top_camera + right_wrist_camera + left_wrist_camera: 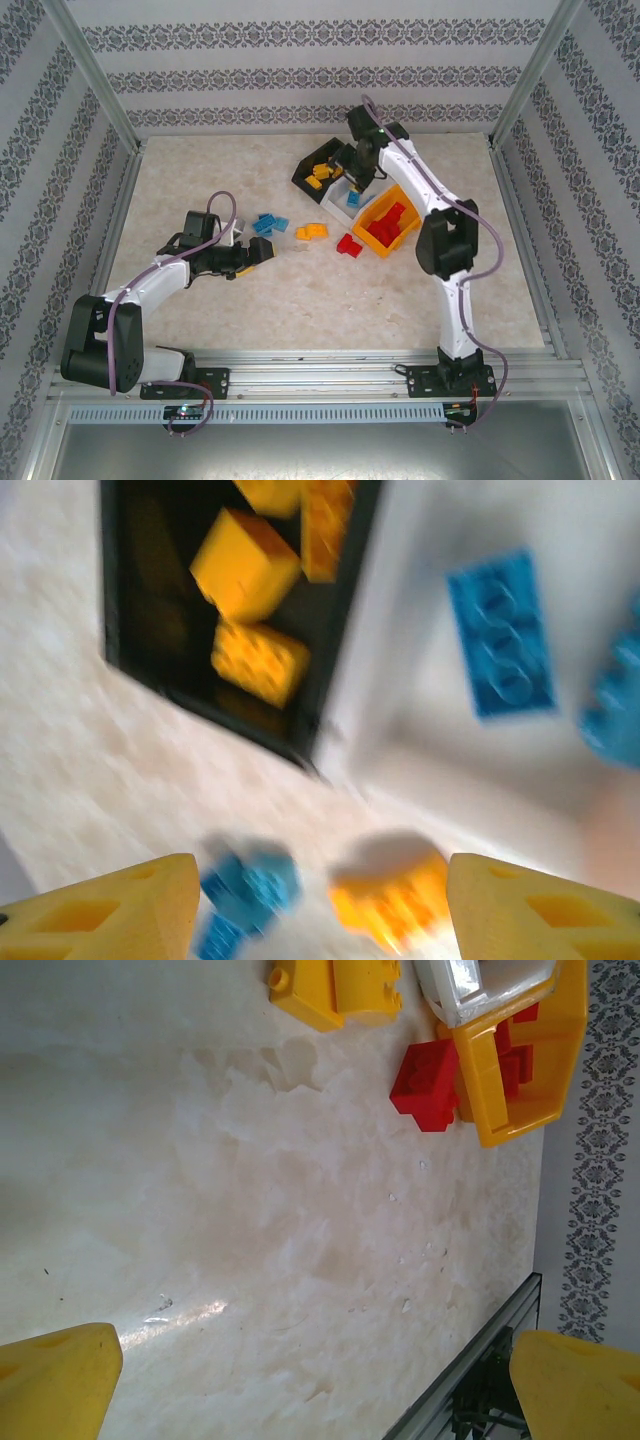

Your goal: Sort the legos into containers by color

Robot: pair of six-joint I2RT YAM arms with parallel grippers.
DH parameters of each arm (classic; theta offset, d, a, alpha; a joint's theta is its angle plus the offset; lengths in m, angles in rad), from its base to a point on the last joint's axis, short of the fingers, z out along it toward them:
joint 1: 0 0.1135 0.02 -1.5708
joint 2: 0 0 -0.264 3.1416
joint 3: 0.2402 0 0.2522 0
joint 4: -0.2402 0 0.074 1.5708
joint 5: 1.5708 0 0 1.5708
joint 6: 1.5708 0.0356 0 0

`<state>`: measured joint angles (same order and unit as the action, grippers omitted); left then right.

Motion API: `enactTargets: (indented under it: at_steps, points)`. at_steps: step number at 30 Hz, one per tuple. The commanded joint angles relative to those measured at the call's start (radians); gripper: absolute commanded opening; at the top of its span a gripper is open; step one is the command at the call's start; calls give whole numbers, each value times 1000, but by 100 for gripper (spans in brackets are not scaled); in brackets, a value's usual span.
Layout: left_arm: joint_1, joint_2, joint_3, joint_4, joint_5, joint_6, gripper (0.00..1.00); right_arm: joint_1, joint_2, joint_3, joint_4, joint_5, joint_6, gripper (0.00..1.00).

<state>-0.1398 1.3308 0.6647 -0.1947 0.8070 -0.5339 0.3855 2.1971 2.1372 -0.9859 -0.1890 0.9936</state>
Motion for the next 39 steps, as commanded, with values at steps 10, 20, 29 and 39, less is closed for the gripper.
enactTargets:
  at_steps: [10,20,29,39]
  points:
    - [-36,-4,21,-51,-46,36,100,105,-370,-755,156,79,116,56]
    - [-49,-15,25,-72,-65,48,100,99,-294,-758,178,90,91,54]
    - [-49,-19,29,-83,-74,54,100,84,-243,-766,186,75,85,56]
    - [-48,-15,30,-85,-75,52,100,85,-196,-732,202,64,89,60]
